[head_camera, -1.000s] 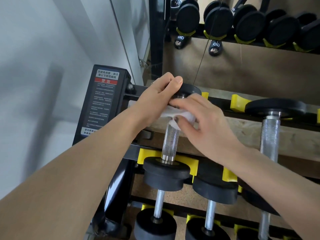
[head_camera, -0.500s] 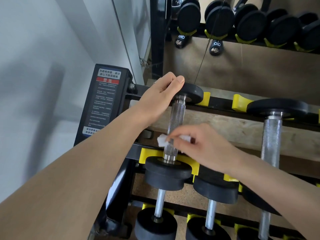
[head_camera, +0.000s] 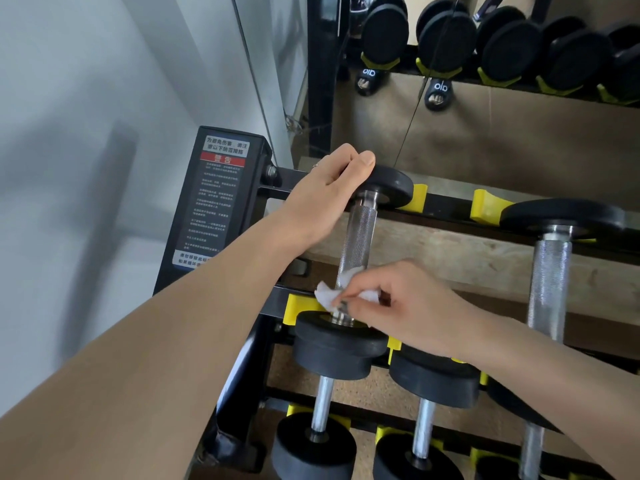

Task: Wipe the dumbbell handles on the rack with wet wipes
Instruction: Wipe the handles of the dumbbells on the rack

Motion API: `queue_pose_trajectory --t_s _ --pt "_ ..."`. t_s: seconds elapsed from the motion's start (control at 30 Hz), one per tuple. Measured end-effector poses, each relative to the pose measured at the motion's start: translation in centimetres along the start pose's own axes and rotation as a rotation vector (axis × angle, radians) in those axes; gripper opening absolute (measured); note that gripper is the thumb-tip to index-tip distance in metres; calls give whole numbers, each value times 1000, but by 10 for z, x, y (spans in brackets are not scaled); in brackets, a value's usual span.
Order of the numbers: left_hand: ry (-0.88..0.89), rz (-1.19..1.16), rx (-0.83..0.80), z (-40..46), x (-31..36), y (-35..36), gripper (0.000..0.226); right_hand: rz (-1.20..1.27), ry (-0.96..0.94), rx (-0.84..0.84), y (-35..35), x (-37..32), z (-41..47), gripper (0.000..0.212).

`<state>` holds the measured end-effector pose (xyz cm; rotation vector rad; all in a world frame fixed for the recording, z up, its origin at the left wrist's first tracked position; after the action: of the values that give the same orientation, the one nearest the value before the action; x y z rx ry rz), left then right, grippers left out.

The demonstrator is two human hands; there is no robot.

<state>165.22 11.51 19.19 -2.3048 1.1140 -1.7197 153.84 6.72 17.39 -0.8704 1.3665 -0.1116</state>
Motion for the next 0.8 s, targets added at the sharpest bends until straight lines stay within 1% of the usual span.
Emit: queue_pose_trajectory --t_s 0.03,0.07,0.13,0.17,0.2,0.27,0.4,0.47,0.5,0.53,0.6,0.63,0.67,0.73,0.8 --pt "-3 -14 1 1 -1 0 35 -11 -13 13 -5 -1 2 19" --pt "-7 -35 3 2 -2 0 36 -31 -22 106 -21 0 6 19" --pt "-3 -77 -1 3 -4 0 39 -86 -32 392 -59 2 13 17" --pt "0 -81 -2 4 -3 0 42 -145 -62 461 -68 -1 17 18" --pt "0 -74 -1 3 -3 0 43 -202 -93 451 -64 -4 20 19" --pt "-5 -31 8 2 -3 0 42 -224 -134 350 -37 -3 16 22" --pt "5 17 12 2 -1 0 37 25 -22 233 -6 10 -3 19" --pt "5 23 14 1 0 2 39 73 22 123 -2 12 -4 19" --pt "1 15 16 2 -1 1 40 60 21 107 -7 10 -2 19" --pt "-5 -2 16 3 -4 1 42 34 16 149 -19 10 1 19" --pt "4 -54 0 4 -5 1 44 -9 14 399 -59 12 6 19" --pt "15 -67 -3 5 -5 1 45 -38 7 491 -71 11 7 19" --pt "19 -65 3 5 -5 0 46 -80 -19 511 -74 5 12 19" --pt "13 -31 16 5 -6 0 47 -149 -85 441 -53 -1 16 19" --pt "17 -7 23 5 -4 0 47 -105 -66 381 -32 3 11 18"
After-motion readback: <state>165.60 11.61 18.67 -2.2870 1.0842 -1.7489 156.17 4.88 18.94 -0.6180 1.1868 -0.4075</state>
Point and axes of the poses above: each hand's wrist, its own z-axis towards the middle knuckle, its own y-axis out of the palm, x = y × z, the point moved 10 cm from there along z, towards the middle knuckle, and after that the axes turned 14 degrees about -y, right-handed, at the moved point
